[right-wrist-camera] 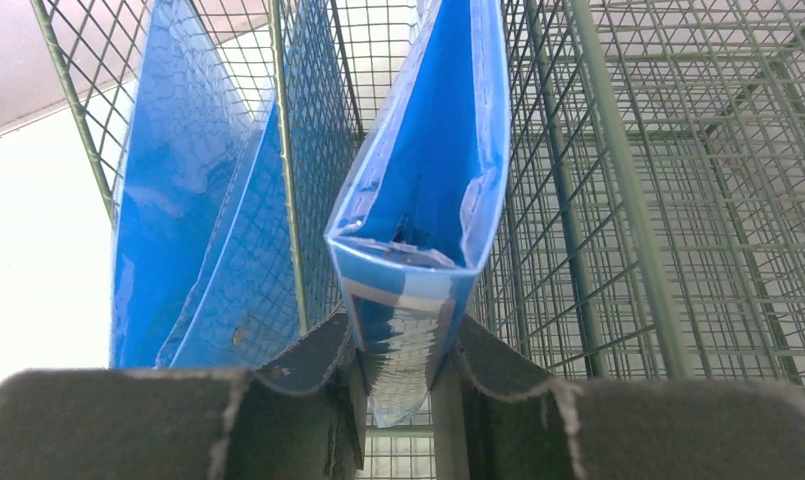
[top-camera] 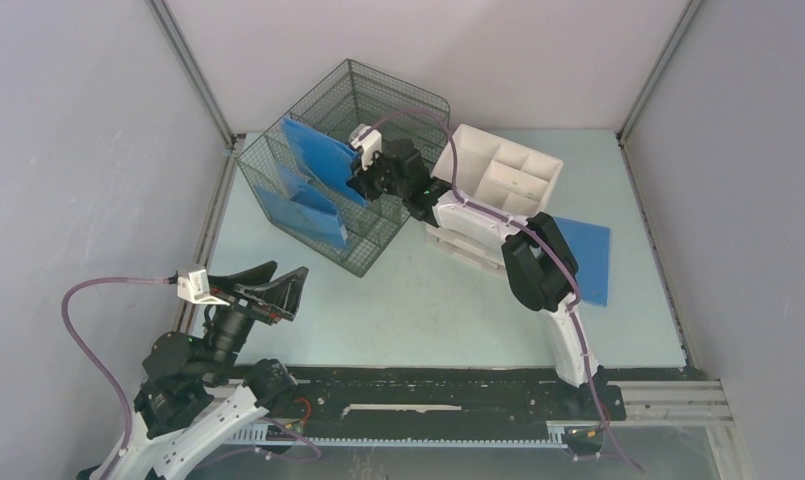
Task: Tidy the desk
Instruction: Place the folder in the storage box.
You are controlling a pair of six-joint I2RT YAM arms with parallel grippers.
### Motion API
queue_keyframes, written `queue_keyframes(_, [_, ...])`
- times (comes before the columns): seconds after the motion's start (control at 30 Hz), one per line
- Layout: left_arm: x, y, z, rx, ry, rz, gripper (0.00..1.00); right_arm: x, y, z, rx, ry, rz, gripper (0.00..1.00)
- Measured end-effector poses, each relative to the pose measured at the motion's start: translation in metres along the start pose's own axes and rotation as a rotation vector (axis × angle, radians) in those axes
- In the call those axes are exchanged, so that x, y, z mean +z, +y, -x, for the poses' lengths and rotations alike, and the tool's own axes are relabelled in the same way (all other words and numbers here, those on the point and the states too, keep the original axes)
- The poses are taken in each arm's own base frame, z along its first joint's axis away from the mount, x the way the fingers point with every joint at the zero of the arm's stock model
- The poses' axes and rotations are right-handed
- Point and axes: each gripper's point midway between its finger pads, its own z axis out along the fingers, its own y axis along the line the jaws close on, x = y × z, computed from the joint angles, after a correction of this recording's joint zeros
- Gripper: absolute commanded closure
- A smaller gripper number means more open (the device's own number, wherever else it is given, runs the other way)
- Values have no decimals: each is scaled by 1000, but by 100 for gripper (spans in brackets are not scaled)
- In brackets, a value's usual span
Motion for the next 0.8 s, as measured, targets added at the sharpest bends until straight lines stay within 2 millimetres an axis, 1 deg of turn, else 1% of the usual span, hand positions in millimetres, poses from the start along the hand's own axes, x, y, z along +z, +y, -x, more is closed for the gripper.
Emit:
queue_keyframes(0.13, [0, 0, 1, -2, -3, -1, 0, 4, 1, -5, 0, 1, 0, 57])
queue_keyframes(0.2, [0, 0, 0, -2, -3, -1, 0, 5, 1, -6, -1, 2, -2, 46])
queue_keyframes(0.23, [0, 0, 0, -4, -2, -1, 0, 5, 2, -8, -2, 5, -3, 44])
queue_keyframes(0.37, [0, 0, 0, -11, -5, -3, 0, 5, 2, -16, -7, 23, -2, 39])
queue_keyframes(0.63, [-1, -1, 0, -19, -5, -3, 0, 3, 2, -27, -19, 64, 2, 39])
queue_keyframes(0.73, [-1, -1, 0, -20, -5, -4, 0, -1, 4, -31, -17, 93, 8, 28])
queue_keyframes(0.77, [-1, -1, 0, -21, -4, -6, 0, -2, 5, -30, -18, 103, 14, 24])
queue_keyframes(0.8, [-1, -1, 0, -22, -4, -7, 0, -3, 7, -29, -22, 114, 20, 22])
